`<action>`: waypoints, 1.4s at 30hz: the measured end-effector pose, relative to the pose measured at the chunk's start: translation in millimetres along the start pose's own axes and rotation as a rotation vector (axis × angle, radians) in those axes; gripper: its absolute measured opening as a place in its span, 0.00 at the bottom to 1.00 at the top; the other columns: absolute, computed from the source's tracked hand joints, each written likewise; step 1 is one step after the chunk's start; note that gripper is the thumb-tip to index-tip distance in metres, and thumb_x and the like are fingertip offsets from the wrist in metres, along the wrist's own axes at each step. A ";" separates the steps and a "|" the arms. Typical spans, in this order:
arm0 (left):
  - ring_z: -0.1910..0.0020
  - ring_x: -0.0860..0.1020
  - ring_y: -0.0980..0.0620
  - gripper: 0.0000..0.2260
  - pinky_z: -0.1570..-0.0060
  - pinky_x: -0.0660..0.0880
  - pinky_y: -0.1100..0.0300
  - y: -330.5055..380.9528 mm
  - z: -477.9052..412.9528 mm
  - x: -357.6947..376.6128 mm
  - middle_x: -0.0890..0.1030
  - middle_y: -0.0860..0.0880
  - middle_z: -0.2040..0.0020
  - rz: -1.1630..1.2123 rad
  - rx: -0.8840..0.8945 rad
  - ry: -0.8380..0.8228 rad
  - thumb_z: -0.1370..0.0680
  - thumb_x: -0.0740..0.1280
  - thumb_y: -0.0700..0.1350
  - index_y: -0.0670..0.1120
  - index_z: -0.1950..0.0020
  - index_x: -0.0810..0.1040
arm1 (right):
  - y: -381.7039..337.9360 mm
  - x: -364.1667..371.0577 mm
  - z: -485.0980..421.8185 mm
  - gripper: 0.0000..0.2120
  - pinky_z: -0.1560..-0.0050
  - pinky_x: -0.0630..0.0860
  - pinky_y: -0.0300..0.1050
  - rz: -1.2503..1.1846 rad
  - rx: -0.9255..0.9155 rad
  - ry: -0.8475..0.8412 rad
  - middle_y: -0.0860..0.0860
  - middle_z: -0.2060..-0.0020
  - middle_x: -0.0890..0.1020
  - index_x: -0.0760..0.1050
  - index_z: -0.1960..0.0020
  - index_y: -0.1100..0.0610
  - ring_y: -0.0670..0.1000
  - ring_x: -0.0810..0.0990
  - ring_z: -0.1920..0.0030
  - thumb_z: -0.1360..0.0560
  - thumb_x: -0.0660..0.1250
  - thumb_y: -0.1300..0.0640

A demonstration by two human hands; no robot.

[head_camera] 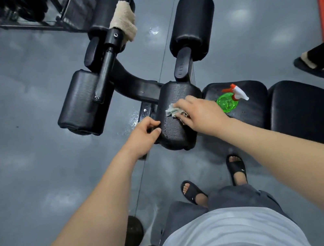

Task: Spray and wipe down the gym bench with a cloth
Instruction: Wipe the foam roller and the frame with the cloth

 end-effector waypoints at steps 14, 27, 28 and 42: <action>0.35 0.74 0.54 0.23 0.43 0.64 0.72 3.7 1.7 5.1 0.75 0.46 0.28 -0.114 -0.040 -0.060 0.17 0.65 0.45 0.46 0.22 0.66 | 0.7 -4.4 -10.0 0.18 0.69 0.74 0.50 0.052 -0.117 0.002 0.52 0.52 0.78 0.74 0.40 0.52 0.60 0.81 0.60 0.19 0.57 0.41; 0.37 0.78 0.48 0.26 0.31 0.73 0.48 -10.8 -3.6 8.7 0.74 0.46 0.31 -0.151 -0.025 -0.035 0.22 0.69 0.53 0.51 0.25 0.68 | -19.2 -0.8 6.5 0.16 0.66 0.77 0.51 -0.076 -0.080 -0.041 0.51 0.53 0.78 0.76 0.38 0.50 0.60 0.81 0.57 0.20 0.61 0.43; 0.37 0.78 0.47 0.28 0.32 0.73 0.48 -11.2 -4.0 8.8 0.74 0.46 0.31 -0.156 -0.024 -0.029 0.23 0.69 0.56 0.52 0.25 0.68 | -21.2 -2.4 7.6 0.16 0.68 0.76 0.49 -0.040 -0.121 -0.046 0.50 0.54 0.77 0.76 0.37 0.49 0.59 0.81 0.58 0.20 0.60 0.43; 0.40 0.73 0.51 0.24 0.31 0.70 0.52 -8.5 -3.8 5.6 0.69 0.50 0.38 -0.136 0.021 0.020 0.23 0.73 0.54 0.54 0.30 0.72 | 14.6 -9.8 -33.3 0.14 0.56 0.78 0.55 -0.140 0.124 0.037 0.54 0.53 0.79 0.76 0.38 0.51 0.61 0.79 0.52 0.19 0.61 0.47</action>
Point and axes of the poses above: each hand's wrist, its own z-axis away from the middle knuckle, its own x-axis out of the palm, y = z × x, the point moved 9 cm from there along -z, towards the middle knuckle
